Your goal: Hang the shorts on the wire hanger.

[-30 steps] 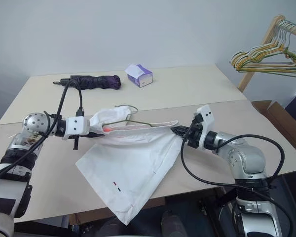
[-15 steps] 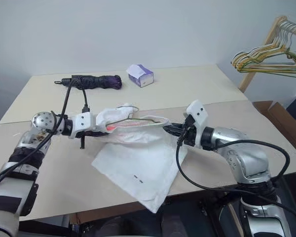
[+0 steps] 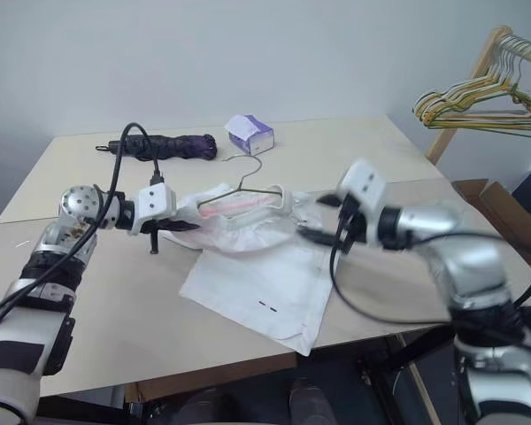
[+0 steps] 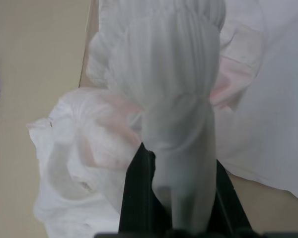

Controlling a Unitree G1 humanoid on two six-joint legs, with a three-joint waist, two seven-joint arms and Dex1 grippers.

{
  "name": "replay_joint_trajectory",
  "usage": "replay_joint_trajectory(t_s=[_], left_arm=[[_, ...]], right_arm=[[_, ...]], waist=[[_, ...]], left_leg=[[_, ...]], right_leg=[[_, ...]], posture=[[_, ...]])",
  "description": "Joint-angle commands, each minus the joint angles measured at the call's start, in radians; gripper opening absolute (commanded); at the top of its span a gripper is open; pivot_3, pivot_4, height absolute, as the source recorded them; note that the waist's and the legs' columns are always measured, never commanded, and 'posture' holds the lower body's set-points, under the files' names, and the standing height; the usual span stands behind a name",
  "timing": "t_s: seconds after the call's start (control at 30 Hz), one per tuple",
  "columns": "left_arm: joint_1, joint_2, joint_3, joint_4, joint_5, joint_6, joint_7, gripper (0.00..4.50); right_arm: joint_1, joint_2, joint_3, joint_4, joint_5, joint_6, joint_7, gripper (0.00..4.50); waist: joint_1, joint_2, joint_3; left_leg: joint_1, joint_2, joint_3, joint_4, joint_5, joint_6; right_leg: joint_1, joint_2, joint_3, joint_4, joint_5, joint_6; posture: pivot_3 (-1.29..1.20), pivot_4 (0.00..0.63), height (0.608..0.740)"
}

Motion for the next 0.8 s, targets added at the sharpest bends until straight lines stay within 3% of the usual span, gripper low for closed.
replay_joint_trajectory(t_s=[0.03,0.27,0.4,0.5,0.8], left_arm=[[-0.054,-0.008,0.021,-0.006,-0.031,-0.035,-0.019,0.00],[-0.078,-0.036,0.026,-0.007,-0.037,-0.058,-0.041,0.00],[-0.074,-0.040,0.030,-0.016,-0.043,-0.065,-0.050,0.00],[-0.069,-0.041,0.031,-0.025,-0.045,-0.067,-0.050,0.00],[-0.052,-0.037,0.031,-0.046,-0.054,-0.076,-0.057,0.00]], right_arm=[[-0.129,-0.055,0.078,0.090,-0.076,-0.053,0.119,4.45],[-0.324,-0.021,0.322,0.329,-0.270,-0.135,0.306,4.45],[-0.381,0.062,0.404,0.440,-0.370,-0.153,0.296,4.29],[-0.399,0.104,0.413,0.500,-0.403,-0.162,0.299,3.63],[-0.394,0.145,0.405,0.572,-0.463,-0.194,0.328,0.35]], waist=[[-0.002,0.000,0.000],[-0.021,0.000,-0.001],[-0.033,0.000,-0.001],[-0.037,0.000,-0.001],[-0.037,0.000,-0.001]], left_leg=[[0.000,0.000,0.000,0.000,0.000,0.000],[-0.001,0.001,0.000,0.000,0.000,0.000],[-0.003,0.001,-0.001,0.000,0.000,0.000],[-0.003,0.000,-0.001,0.000,0.000,0.000],[-0.003,0.000,-0.002,0.001,0.000,0.000]], right_leg=[[0.000,0.000,0.000,0.000,0.000,0.000],[-0.001,0.000,-0.001,0.001,0.000,-0.001],[-0.002,0.000,-0.001,0.002,0.000,-0.001],[-0.002,0.000,-0.002,0.002,0.000,-0.001],[-0.002,-0.001,-0.002,0.003,0.000,-0.001]], posture=[[-0.12,0.003,0.740],[-0.12,0.000,0.740],[-0.12,0.000,0.740],[-0.11,0.000,0.740],[-0.11,0.000,0.740]])
